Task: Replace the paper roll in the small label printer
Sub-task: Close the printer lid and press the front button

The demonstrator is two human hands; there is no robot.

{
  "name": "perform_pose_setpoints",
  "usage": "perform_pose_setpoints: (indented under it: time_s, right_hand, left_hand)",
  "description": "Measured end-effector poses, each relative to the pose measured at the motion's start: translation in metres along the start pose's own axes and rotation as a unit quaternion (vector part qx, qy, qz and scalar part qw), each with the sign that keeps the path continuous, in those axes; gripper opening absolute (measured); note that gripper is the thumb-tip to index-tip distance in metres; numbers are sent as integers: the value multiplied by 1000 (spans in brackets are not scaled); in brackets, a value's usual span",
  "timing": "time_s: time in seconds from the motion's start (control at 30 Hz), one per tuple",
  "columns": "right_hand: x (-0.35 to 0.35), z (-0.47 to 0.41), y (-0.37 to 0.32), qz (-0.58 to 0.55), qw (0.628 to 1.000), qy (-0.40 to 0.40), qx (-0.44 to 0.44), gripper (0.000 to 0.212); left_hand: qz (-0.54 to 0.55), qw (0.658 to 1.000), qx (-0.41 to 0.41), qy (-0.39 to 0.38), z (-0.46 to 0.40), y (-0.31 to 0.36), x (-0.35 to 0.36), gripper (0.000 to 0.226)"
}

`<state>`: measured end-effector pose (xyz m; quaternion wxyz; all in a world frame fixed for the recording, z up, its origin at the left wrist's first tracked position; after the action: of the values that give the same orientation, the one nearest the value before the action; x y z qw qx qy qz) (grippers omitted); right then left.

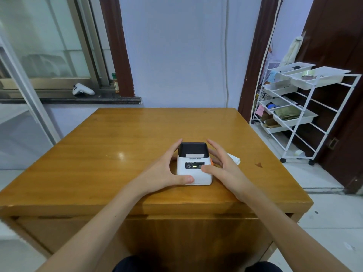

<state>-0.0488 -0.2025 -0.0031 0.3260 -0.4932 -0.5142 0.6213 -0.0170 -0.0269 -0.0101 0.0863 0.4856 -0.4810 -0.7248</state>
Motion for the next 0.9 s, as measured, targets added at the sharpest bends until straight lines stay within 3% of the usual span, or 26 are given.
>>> perform_pose_setpoints:
  time_s: [0.9]
  right_hand:
    - [1,-5,-3,9,1000,-11,6,76]
  left_hand:
    - [16,1000,5,-5,0,-1,0,119]
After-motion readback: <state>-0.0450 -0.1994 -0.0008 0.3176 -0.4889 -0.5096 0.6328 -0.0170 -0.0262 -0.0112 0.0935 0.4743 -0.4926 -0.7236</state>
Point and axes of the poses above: each hand's wrist, its own z-axis away from the middle knuckle, its own x-axis out of the palm, y = z × x, the point moved 7 cm from there along -z, towards the middle knuckle, and after that the axes turned 13 degrees about -y, right-handed, at the moved point
